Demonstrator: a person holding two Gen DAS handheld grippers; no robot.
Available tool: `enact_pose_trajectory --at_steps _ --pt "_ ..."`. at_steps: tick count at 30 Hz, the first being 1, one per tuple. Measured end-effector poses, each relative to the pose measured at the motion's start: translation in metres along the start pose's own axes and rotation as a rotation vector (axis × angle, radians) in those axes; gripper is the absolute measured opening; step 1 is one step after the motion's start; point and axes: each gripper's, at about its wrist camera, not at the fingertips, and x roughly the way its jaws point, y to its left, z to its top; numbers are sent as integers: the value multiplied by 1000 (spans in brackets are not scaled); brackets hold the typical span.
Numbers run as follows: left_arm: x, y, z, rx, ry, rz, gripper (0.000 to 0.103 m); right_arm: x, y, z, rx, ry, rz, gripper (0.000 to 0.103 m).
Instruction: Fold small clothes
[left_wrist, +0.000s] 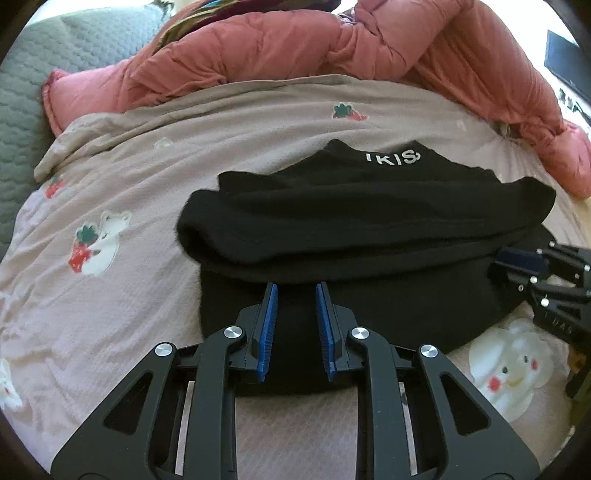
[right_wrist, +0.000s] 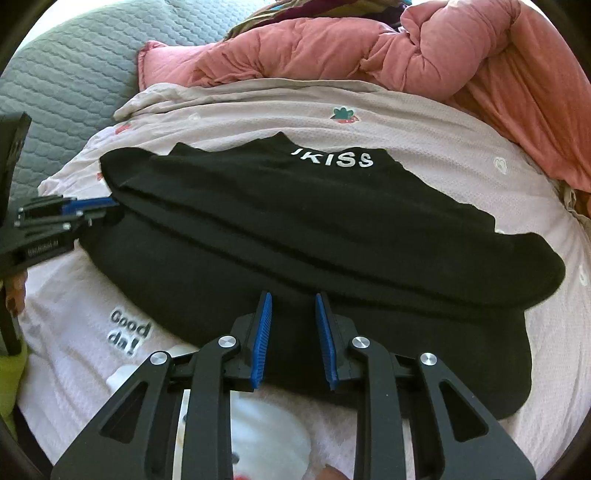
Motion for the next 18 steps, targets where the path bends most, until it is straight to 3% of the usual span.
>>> enact_pose_trajectory --at_steps 11,18 --pt "32 15 23 -70 -16 -36 22 25 -11 35 -16 -33 -45 22" --pt "48 30 50 -167 -8 -71 26 21 -42 76 36 -115 -108 23"
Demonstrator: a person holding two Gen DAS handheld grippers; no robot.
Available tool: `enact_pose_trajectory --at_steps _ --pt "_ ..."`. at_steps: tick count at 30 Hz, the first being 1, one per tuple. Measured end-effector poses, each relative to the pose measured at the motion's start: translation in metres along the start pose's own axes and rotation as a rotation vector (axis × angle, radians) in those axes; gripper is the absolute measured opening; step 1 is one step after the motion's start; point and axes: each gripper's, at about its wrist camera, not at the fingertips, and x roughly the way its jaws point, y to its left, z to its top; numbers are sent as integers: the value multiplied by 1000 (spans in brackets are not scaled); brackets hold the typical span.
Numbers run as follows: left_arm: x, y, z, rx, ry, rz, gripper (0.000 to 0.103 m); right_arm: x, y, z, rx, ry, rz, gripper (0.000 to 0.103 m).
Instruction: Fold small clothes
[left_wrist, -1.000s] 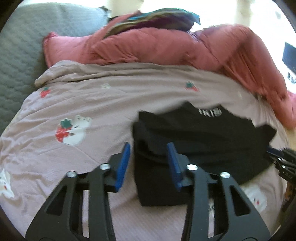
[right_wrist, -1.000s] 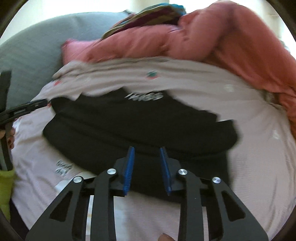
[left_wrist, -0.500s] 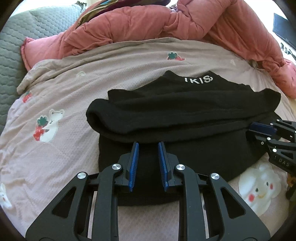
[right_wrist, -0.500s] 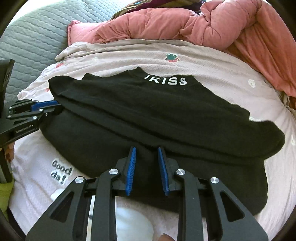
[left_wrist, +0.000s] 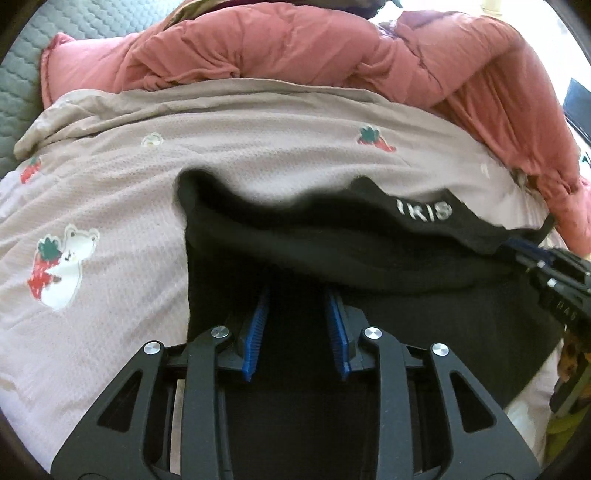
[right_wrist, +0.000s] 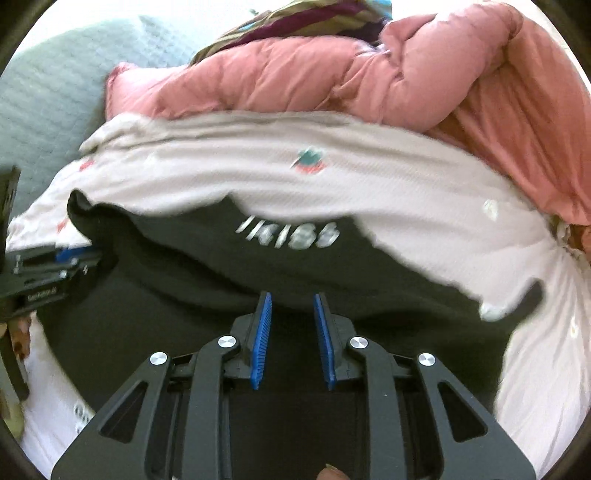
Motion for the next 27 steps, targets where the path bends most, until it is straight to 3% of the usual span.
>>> enact_pose_trajectory --at_steps 2,7,9,17,21,27 --pt "4 2 9 -5 -5 6 32 -5 -12 12 20 -27 -22 24" --pt "6 12 28 -62 -36 -29 35 -23 -34 18 40 -82 -66 26" --pt "0 20 30 -90 -59 -50 40 -29 -44 14 55 -89 -88 34" --pt "-10 62 31 -186 -79 -4 43 -27 -88 -12 163 -27 -190 50" --pt "-9 72 25 -186 -83 66 51 -17 -105 -14 186 3 -211 55" --pt "0 80 18 -237 -48 -9 52 10 -127 -15 244 68 -173 59"
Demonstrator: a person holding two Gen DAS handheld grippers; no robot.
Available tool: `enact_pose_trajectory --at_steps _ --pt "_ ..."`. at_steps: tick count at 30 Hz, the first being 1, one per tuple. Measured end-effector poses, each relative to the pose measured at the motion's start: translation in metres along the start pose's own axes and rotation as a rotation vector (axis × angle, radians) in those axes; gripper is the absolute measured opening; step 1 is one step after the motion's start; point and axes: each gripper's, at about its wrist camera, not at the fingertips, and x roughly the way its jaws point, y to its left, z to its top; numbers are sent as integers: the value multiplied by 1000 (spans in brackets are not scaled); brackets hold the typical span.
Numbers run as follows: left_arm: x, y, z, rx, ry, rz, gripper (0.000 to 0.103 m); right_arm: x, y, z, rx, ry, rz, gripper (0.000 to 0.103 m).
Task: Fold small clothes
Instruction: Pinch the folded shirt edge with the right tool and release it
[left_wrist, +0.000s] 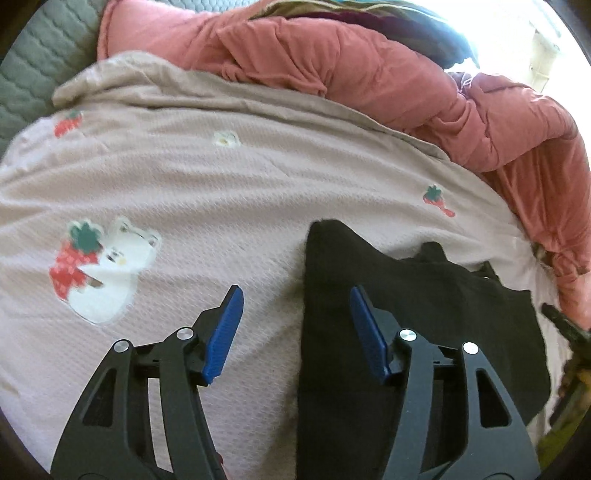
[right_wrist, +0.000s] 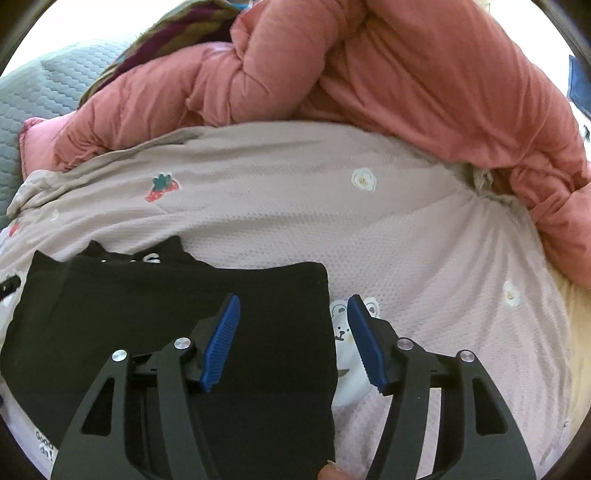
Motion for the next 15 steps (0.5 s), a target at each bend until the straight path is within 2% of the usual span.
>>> enact_pose_trajectory --at_steps 5,6,7,9,10,11,12,14,15 --pt "7 -2 -4 -10 23 -42 52 22 -10 -6 74 58 37 59" --pt "9 -3 -6 -7 28 -44 52 24 -11 -7 81 62 48 56" --pt "11 -4 -6 -4 33 -47 52 25 -11 -9 86 64 57 52" --pt "13 -7 -8 8 35 -36 52 26 -12 -10 92 66 77 30" --pt "14 -9 -9 17 32 -24 52 24 -12 -10 92 58 77 26" --pt "14 -10 -10 30 24 -7 48 23 -12 -10 93 48 79 16" --pt "14 -13 -11 47 10 15 31 20 -14 -10 97 36 84 9" --pt "15 -17 -14 75 1 30 3 12 -18 -11 112 2 80 8" --pt "13 -19 -13 88 -8 41 4 8 -20 -11 117 -16 73 7"
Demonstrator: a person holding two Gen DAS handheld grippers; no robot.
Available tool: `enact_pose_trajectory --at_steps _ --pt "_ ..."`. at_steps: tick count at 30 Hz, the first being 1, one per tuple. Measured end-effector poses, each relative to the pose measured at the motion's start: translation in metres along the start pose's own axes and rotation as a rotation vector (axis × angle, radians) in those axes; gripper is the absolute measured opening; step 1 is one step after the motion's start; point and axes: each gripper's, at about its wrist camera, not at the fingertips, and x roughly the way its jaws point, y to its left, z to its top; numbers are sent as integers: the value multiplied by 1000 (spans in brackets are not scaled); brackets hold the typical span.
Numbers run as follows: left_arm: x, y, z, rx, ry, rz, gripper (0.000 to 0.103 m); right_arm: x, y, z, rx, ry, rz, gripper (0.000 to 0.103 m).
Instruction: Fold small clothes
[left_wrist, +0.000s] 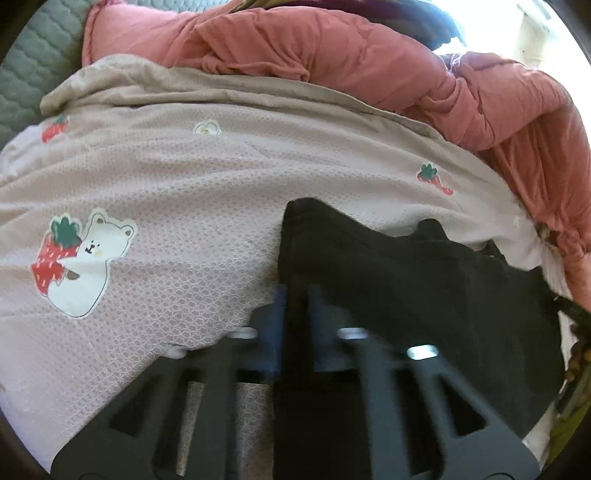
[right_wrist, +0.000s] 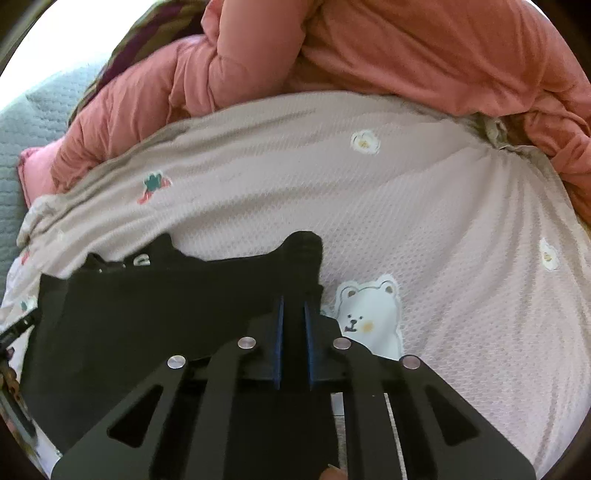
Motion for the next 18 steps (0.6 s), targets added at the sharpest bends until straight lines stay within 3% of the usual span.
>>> enact_pose_trajectory --at_steps 3,10,16,18 --pt "-6 -7 3 45 -33 30 4 -10 -8 2 28 -45 -7 7" --pt "-2 -3 -2 60 -6 81 6 8 -4 -5 -24 13 -111 12" --pt "-7 1 -7 43 -5 102 17 -7 -4 -9 -7 10 -143 36" --pt "-10 1 -9 36 -8 106 18 -21 1 -12 -16 -15 -131 49"
